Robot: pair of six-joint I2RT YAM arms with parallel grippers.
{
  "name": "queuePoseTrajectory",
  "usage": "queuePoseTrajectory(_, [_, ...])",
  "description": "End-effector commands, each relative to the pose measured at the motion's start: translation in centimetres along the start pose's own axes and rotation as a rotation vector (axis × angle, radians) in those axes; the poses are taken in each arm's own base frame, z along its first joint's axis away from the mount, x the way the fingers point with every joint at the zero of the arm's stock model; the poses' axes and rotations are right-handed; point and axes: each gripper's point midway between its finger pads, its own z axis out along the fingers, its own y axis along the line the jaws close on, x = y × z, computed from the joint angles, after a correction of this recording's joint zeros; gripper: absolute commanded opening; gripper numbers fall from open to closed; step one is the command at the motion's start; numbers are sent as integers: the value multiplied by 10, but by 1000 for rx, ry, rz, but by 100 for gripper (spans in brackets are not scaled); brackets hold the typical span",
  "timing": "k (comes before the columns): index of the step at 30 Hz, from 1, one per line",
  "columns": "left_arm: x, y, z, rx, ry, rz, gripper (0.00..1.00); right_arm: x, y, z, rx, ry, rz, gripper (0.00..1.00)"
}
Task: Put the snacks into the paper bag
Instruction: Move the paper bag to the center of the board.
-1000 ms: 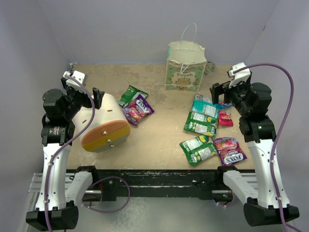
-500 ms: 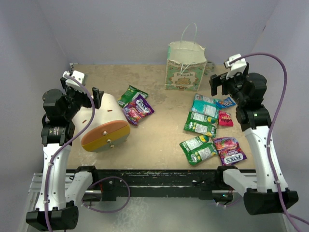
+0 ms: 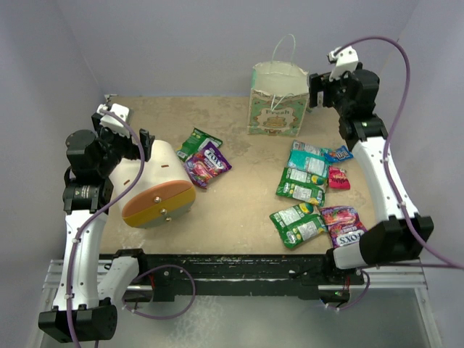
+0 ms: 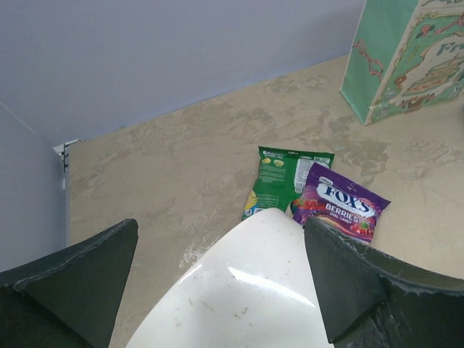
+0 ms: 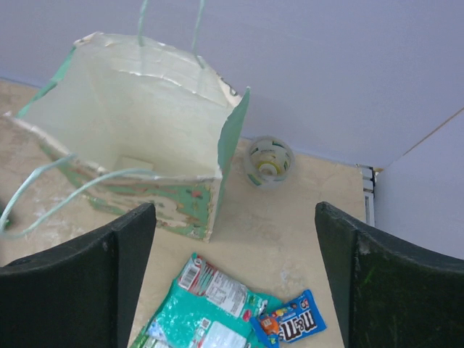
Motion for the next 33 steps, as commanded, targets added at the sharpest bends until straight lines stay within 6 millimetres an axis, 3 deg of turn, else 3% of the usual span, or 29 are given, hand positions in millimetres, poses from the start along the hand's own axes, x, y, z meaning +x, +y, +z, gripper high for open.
queuePoseTrajectory(1, [-27,8,-6,-25,-60,48,99,-20,-3,30,58,-4,50,82])
queuePoseTrajectory(8, [-34,4,-9,-10,-72,31,99,8,1,81,75,143,57,70])
queuePoseTrajectory(15, [-39,0,-10,7,-82,8,99,40,10,111,44,252,42,59])
queuePoseTrajectory(22, [-39,-3,-10,21,-81,-16,99,58,15,122,24,299,38,33])
queuePoseTrajectory(30, [-28,-19,-13,116,-48,38,99,49,25,113,-27,289,64,1])
queuePoseTrajectory(33, [-23,-23,-13,139,-28,44,99,44,30,103,-60,281,90,0])
